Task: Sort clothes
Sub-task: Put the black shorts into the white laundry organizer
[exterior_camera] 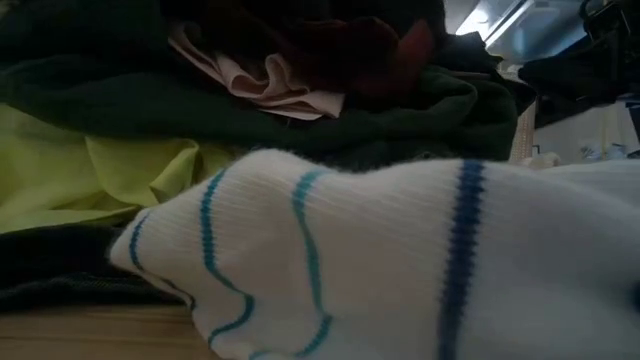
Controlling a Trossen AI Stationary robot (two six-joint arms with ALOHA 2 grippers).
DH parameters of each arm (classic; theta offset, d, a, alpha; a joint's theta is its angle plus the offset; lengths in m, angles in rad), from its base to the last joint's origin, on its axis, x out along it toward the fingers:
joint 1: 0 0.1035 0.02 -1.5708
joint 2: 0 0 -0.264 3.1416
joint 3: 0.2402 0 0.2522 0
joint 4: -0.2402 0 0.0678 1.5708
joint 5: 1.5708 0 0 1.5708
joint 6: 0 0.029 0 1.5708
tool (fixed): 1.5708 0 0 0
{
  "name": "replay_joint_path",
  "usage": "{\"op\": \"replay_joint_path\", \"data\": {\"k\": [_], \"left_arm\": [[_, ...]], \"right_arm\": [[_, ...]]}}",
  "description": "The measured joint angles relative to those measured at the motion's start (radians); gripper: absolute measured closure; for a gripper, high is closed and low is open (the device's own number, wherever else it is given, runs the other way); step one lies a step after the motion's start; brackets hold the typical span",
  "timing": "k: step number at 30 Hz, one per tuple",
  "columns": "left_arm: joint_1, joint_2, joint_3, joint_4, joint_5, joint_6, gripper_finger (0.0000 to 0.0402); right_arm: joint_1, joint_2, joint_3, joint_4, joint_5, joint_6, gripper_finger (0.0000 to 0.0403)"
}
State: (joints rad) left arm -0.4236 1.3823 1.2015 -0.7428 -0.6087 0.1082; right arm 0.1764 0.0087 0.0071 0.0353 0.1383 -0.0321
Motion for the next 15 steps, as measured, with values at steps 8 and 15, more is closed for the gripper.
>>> {"op": "replay_joint_path", "data": {"k": [8,15], "left_arm": [[0.06,0.125,0.001,0.022,-0.005,-0.004,0.0222],[0.099,0.203,0.003,0.03,-0.001,-0.038,0.0275]], "right_arm": [[0.0,0.0,0.0,0.0,0.0,0.0,0.0338],[0.0,0.0,0.0,0.0,0.0,0.0,0.0338]]}}
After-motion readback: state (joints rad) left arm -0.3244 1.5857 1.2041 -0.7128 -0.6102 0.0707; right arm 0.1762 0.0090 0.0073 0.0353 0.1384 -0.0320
